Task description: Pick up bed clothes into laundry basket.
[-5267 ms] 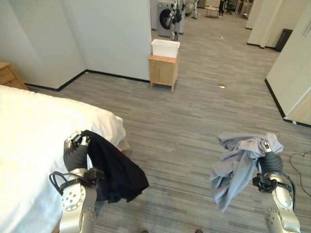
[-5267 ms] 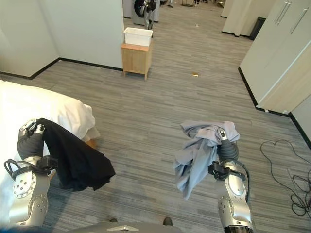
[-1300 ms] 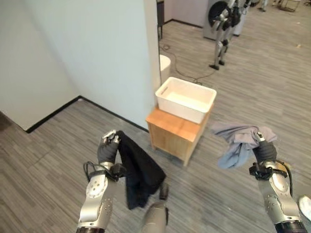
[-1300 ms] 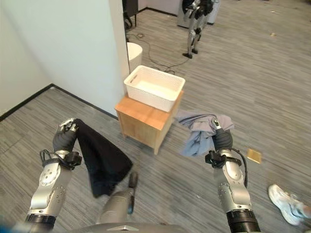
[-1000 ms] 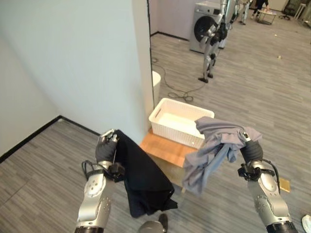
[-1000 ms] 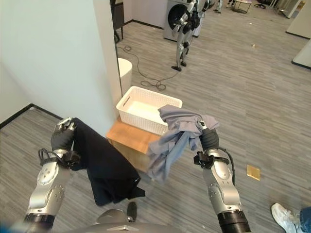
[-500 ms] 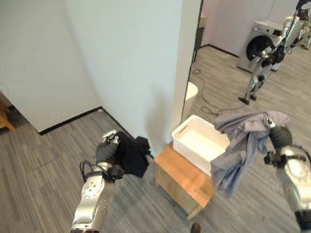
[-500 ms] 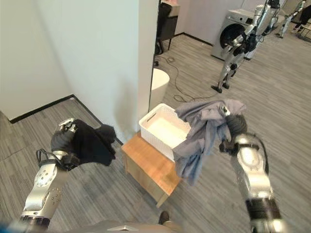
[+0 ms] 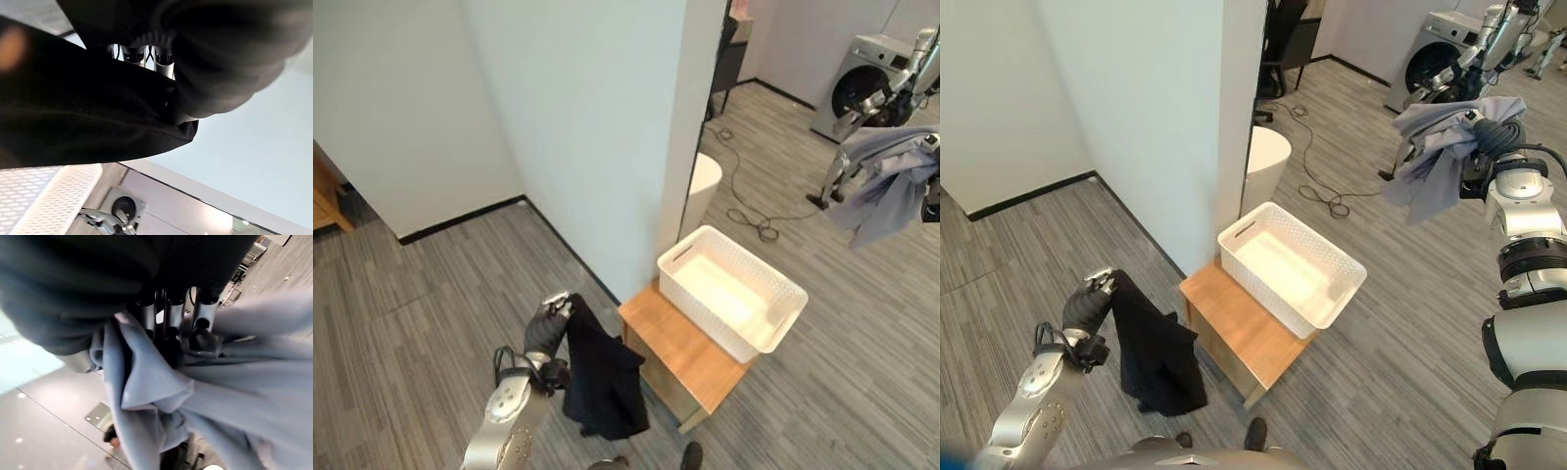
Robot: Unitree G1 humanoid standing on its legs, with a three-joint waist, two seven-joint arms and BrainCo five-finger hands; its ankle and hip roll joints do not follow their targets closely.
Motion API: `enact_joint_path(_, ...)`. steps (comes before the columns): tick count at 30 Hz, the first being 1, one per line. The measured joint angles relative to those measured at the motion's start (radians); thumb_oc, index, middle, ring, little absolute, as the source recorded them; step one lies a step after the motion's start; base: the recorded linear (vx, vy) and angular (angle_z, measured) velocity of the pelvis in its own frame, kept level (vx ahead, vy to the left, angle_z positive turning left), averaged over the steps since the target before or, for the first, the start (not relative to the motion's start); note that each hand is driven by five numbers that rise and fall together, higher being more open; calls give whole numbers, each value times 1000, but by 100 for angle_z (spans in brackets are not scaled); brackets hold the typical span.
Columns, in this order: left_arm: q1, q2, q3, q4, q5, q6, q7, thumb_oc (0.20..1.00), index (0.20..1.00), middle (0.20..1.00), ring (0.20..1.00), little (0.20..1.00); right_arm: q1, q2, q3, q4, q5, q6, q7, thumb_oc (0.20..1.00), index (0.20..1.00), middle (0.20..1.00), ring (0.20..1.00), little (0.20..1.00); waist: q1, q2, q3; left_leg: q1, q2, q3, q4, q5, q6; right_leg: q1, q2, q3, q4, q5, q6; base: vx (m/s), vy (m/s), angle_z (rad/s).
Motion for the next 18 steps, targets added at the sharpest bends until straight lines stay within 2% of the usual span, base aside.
enact_joint_path(11, -21, 7, -50, 0, -33, 0, -3, 200, 200, 200, 200, 200, -137, 115, 98, 128, -7, 23, -6, 200, 200, 200, 200, 200, -2, 4, 8, -40, 2, 7, 7, 3, -4, -40, 5, 2, 1, 15, -17, 1, 2, -1)
enact_joint_path(15, -24, 7, -52, 0, -38, 0, -1, 200, 200, 200, 200, 200, -187, 124, 103, 136, -7, 23, -19, 200, 200, 200, 200, 200, 6, 5, 11, -54, 2, 7, 11, 3, -5, -54, 6, 2, 3, 17, -18, -1, 4, -1)
enact_joint_path(18, -26, 7, -50, 1, -38, -1, 3, 200, 200, 200, 200, 200, -197, 126, 154, 137, -36, 23, -20, 200, 200, 200, 200, 200, 20, 3, 16, -69, 2, 7, 14, 3, -6, -65, 5, 0, 4, 17, -18, 0, 0, 0)
